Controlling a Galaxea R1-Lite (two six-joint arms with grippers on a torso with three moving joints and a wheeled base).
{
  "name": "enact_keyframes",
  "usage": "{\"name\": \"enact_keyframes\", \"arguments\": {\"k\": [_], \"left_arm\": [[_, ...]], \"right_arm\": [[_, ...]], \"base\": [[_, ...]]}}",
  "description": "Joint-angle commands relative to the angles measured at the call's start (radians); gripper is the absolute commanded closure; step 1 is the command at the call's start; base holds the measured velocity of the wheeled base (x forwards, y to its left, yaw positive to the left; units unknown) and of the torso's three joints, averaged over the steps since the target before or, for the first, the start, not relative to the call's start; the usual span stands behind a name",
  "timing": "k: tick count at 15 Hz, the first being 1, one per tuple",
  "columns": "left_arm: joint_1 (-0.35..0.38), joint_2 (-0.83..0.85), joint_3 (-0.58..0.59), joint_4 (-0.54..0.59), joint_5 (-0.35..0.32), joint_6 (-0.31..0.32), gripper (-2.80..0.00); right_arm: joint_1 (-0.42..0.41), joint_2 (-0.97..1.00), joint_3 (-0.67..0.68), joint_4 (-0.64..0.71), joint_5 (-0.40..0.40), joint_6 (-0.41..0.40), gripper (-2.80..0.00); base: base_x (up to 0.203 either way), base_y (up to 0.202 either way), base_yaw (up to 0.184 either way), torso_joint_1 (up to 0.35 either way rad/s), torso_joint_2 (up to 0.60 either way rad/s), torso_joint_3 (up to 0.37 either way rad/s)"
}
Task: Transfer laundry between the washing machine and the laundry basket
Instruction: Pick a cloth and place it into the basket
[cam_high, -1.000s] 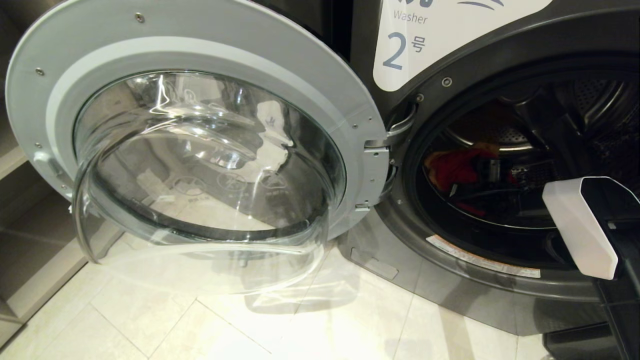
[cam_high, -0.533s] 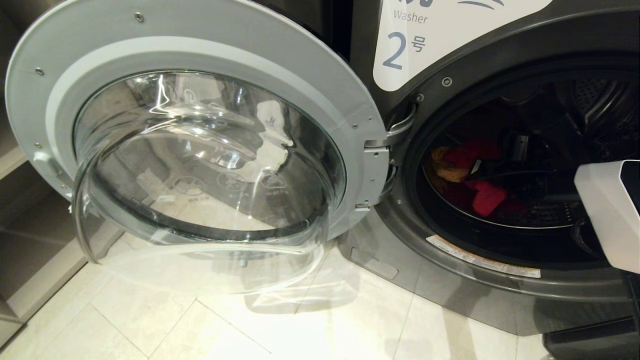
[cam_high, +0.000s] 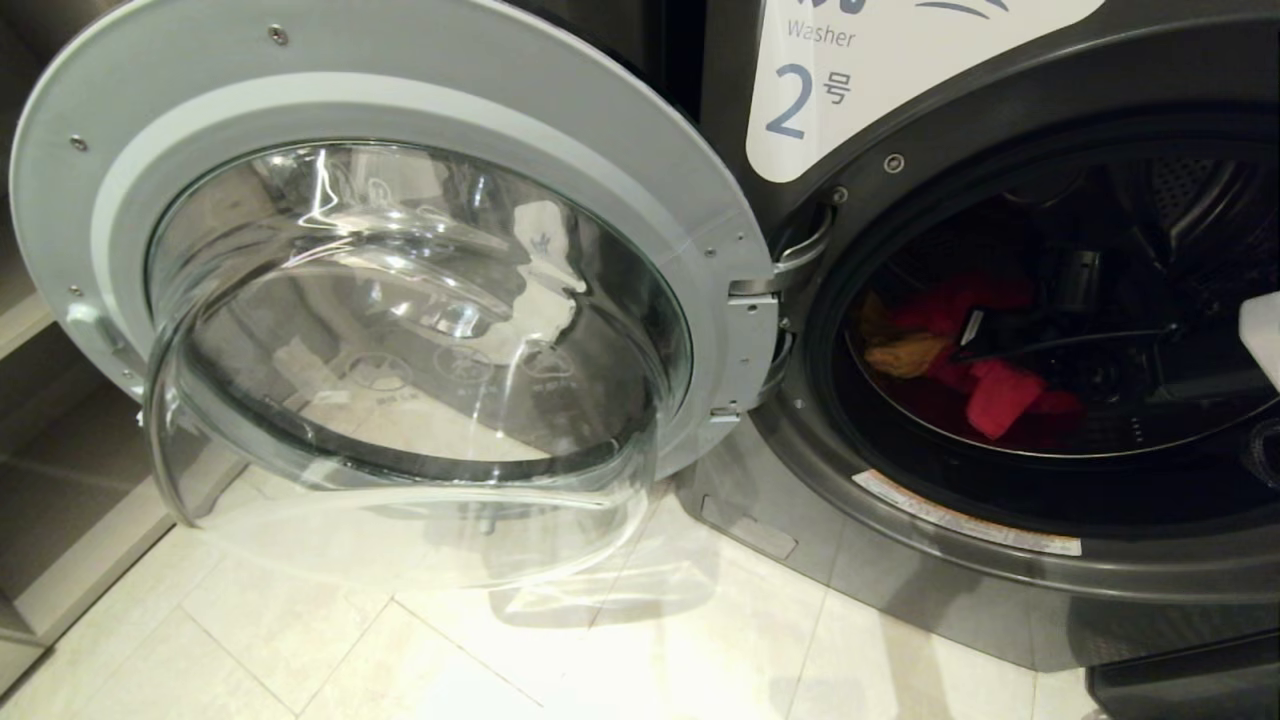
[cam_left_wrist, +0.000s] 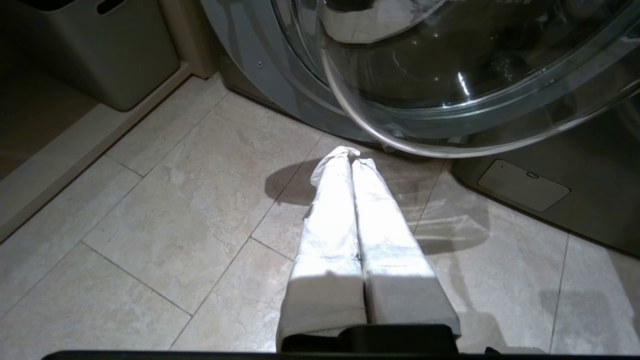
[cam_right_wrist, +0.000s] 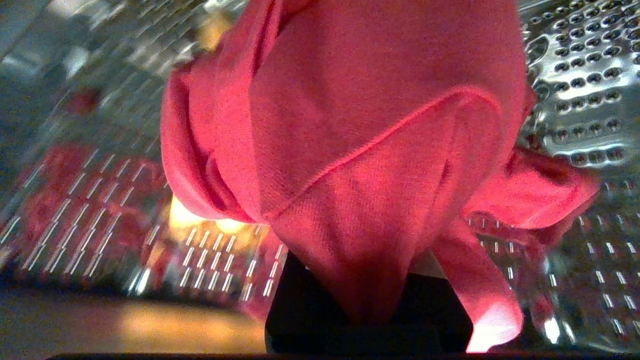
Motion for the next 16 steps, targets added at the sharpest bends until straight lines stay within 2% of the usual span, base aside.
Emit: {"name": "enact_keyframes", "arguments": {"k": [1,5,7,16], "left_arm": [[0.0,0.001,0.04,-0.001,0.0,-0.001,0.0],[0.0,0.001,0.04,-0.001,0.0,0.0,0.0],[0.0,0.001,0.04,-0.001,0.0,0.0,0.0],[0.0,0.001,0.04,-0.001,0.0,0.0,0.0]], "right_arm": [[0.031,-0.146,0.2,-0.116,-0.006,-0.037,0.0],[0.077,-0.332,0.535,-0.317,-0.009,-0.101,0.0],[0.091,-0.431,0.65,-0.403,-0.009,-0.126,0.0],[0.104,-0.838,0.991,-0.448,-0.002,-0.175,0.0]], "base": [[0.0,0.0,0.0,0.0,0.0,0.0],[0.0,0.0,0.0,0.0,0.0,0.0],[0.0,0.0,0.0,0.0,0.0,0.0],[0.0,0.0,0.0,0.0,0.0,0.0]]}}
